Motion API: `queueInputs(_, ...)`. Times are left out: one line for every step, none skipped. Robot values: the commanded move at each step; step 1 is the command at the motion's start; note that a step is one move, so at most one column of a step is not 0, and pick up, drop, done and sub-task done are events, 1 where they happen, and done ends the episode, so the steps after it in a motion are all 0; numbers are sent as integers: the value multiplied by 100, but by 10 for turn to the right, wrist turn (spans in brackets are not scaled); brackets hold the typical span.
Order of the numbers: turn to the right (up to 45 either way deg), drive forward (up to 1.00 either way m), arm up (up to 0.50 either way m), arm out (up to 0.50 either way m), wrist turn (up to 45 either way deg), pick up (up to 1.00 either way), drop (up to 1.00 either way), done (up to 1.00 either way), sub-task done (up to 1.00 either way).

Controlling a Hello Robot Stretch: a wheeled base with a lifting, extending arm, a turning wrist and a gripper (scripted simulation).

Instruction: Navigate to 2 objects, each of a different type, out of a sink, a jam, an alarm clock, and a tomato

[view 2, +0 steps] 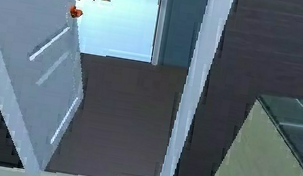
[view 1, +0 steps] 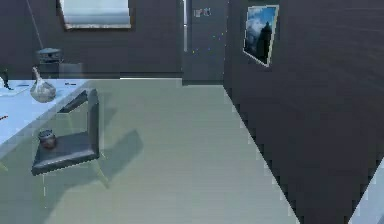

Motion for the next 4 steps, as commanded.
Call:
queueInputs(-450,0,0,0,0,0,0,0,0)
queueInputs(-360,0,0,0,0,0,0,0,0)
queueInputs(0,75,0,0,0,0,0,0,0)
queueInputs(450,0,0,0,0,0,0,0,0)
